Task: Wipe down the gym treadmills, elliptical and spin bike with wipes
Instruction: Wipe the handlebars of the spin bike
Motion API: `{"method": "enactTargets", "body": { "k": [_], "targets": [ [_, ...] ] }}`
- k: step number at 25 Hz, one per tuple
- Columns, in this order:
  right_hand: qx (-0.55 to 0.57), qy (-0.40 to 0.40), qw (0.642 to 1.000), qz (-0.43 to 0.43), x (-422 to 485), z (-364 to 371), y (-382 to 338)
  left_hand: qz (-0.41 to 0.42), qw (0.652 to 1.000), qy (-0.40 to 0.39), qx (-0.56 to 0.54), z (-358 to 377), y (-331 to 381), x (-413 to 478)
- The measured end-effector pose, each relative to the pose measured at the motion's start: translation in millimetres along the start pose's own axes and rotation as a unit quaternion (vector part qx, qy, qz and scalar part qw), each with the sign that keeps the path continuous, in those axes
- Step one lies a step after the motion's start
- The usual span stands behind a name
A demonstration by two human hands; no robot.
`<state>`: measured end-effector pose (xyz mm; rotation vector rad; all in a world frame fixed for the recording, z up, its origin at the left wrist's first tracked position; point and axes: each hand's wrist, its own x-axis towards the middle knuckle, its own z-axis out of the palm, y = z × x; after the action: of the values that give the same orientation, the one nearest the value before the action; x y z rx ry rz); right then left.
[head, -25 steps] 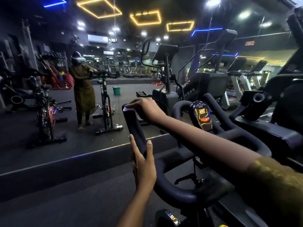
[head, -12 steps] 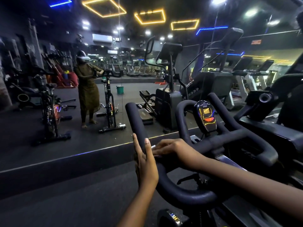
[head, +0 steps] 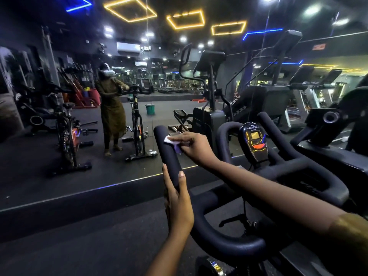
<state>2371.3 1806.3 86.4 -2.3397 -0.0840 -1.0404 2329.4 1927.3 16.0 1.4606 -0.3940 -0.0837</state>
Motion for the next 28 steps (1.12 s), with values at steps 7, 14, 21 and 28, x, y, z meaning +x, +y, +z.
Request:
{"method": "enactTargets", "body": {
  "k": [7, 14, 21, 28],
  "targets": [
    [-0.030, -0.152, 0.987, -0.033, -70, -33, 2, 0.003, 1.000, 0.001, 0.006, 0, 2, -2],
    [-0.121, -0.313, 0.937, -0.096, -74, -79, -31, -0.008, 0.998, -0.026, 0.054, -2, 7, -4],
    [-0.337, -0.071, 0.933, 0.103, -124, -126, -39, 0.182, 0.926, -0.115, 0.309, -32, -1, -26],
    [-0.333, -0.083, 0.927, 0.152, -151, -80, -43, 0.363, 0.821, -0.219, 0.381, -11, 4, -28]
  ]
}}
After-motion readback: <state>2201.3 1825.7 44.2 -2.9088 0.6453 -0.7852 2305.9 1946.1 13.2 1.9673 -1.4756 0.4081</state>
